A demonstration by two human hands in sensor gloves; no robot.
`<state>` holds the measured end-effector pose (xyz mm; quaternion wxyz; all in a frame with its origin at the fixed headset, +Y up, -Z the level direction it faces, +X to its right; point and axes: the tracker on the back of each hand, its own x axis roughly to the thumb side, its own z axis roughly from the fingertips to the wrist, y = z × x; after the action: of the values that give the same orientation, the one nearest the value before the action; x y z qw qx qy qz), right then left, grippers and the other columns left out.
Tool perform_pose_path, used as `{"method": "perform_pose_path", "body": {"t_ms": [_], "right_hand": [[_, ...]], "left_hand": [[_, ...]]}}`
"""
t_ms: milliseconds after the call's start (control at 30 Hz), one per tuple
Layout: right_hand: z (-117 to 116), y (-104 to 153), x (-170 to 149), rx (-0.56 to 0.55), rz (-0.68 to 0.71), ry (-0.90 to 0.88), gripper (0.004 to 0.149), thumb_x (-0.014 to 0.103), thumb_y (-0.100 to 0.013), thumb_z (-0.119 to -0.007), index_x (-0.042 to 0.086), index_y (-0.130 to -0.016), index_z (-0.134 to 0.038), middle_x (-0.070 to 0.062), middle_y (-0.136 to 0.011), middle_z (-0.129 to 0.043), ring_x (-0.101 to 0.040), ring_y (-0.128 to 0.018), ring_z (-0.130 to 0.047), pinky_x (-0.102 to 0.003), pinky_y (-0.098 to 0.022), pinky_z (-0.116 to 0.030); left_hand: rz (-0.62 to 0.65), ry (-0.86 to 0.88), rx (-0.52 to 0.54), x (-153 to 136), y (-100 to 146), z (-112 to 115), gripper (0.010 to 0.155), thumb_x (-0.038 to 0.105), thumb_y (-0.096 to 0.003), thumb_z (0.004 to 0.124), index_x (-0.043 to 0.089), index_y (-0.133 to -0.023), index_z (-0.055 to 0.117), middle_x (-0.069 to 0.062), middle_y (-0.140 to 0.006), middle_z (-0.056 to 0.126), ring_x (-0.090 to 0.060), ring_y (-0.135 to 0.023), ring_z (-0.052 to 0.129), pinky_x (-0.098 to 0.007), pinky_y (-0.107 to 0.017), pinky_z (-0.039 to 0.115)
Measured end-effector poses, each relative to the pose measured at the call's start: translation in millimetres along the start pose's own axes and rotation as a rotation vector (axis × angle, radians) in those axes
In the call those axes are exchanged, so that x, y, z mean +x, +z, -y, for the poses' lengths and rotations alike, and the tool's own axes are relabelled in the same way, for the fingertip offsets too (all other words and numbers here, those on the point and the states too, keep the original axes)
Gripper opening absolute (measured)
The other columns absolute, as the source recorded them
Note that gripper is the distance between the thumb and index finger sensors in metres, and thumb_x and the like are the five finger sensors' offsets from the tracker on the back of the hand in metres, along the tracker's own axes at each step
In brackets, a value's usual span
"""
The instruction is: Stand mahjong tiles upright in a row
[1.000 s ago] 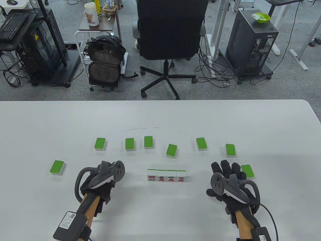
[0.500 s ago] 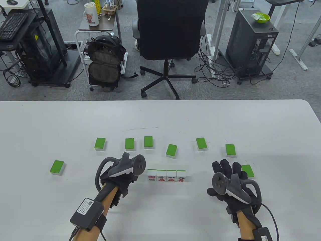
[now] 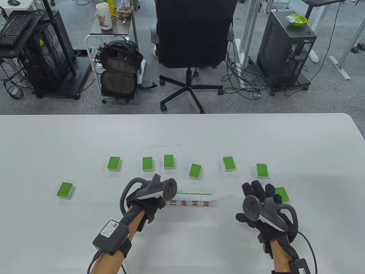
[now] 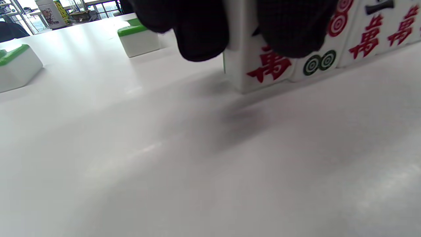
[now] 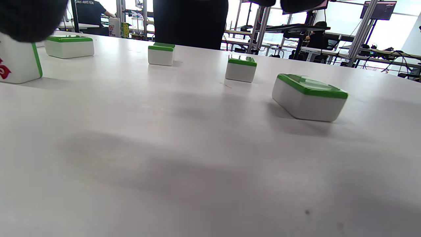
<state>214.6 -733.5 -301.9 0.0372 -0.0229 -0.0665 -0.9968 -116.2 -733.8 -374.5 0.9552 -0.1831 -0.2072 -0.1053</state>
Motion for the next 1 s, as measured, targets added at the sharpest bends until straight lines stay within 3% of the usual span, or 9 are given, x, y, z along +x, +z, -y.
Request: {"method": "perform_pose_path", "body": {"t_ms": [367,600,833,1000], "right_hand": [[0.2,-0.3,0.4,-0.005,0.003,0.002,0.102,0.070,-0.037,-0.069,0.030,-0.108,-0.008,-0.012,-0.122,-0.018,-0.060,-0.109,-0.033,-0.073,-0.075,-0.045],[1.7,-0.6,-2.0,0.003,-0.018,0.019,0.105,0.069,-0.036,-0.072,0.029,-0.108,-0.008,-0.012,-0.122,-0.019,-0.060,-0.109,-0.035,-0.073,-0.075,-0.046],[0.8,-0.7,-1.4,0.009,-0.024,0.030,0.105,0.069,-0.036,-0.072,0.029,-0.108,-0.007,-0.013,-0.122,-0.019,-0.060,-0.109,-0.035,-0.073,-0.075,-0.046],[2.4,-1.1,-1.9,0.008,-0.028,0.040,0.104,0.069,-0.036,-0.071,0.030,-0.108,-0.008,-0.012,-0.122,-0.018,-0.060,-0.110,-0.034,-0.074,-0.075,-0.045]], "left_hand": [[-0.008,0.026,-0.054,-1.3,-5.0,-0.4,0.073,0.042,-0.0578,0.084,0.031,-0.117,0.043,0.009,-0.114,0.074,-0.024,-0.089,0.088,-0.036,-0.072,0.073],[-0.063,0.051,-0.097,-14.3,13.9,-8.4,0.083,0.045,-0.0586,0.082,0.027,-0.122,0.032,-0.008,-0.128,0.050,-0.036,-0.108,0.070,-0.050,-0.080,0.061],[-0.326,0.134,-0.037,-93.1,55.0,-16.9,0.079,0.050,-0.0613,0.077,0.029,-0.123,0.033,-0.014,-0.132,0.037,-0.045,-0.116,0.053,-0.060,-0.084,0.046],[-0.528,0.256,-0.026,-164.6,77.9,17.9,0.077,0.053,-0.0619,0.074,0.033,-0.123,0.032,-0.011,-0.133,0.024,-0.047,-0.119,0.039,-0.063,-0.086,0.035]]}}
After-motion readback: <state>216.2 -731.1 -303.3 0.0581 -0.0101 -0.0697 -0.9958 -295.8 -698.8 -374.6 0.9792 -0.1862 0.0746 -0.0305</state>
